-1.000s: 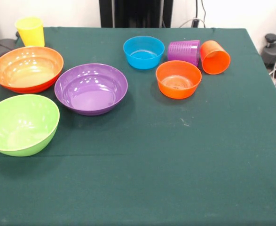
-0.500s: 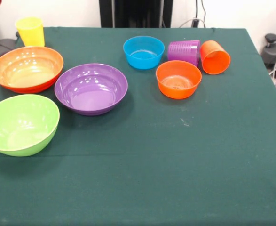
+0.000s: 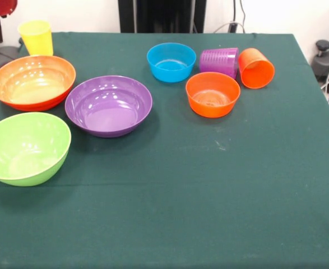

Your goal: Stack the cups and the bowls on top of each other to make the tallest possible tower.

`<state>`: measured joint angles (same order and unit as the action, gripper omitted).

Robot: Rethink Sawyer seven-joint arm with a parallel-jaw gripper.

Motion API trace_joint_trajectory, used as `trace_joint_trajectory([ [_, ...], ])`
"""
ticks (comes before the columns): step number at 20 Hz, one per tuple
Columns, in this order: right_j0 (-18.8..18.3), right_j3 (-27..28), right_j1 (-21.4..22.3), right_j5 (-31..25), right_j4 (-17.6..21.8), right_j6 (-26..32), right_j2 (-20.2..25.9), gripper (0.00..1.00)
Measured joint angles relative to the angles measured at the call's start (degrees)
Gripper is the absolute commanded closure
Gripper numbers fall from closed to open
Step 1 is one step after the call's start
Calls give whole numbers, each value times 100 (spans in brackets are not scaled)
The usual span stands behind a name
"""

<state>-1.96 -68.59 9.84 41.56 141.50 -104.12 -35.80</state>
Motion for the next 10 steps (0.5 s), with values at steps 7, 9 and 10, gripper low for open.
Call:
trace_joint_trajectory([
  [7,19,-40,2,-12,0,0,75,100],
  [9,46,-78,2,-44,1,0,86,100],
  [10,69,-110,2,-73,0,0,92,100],
])
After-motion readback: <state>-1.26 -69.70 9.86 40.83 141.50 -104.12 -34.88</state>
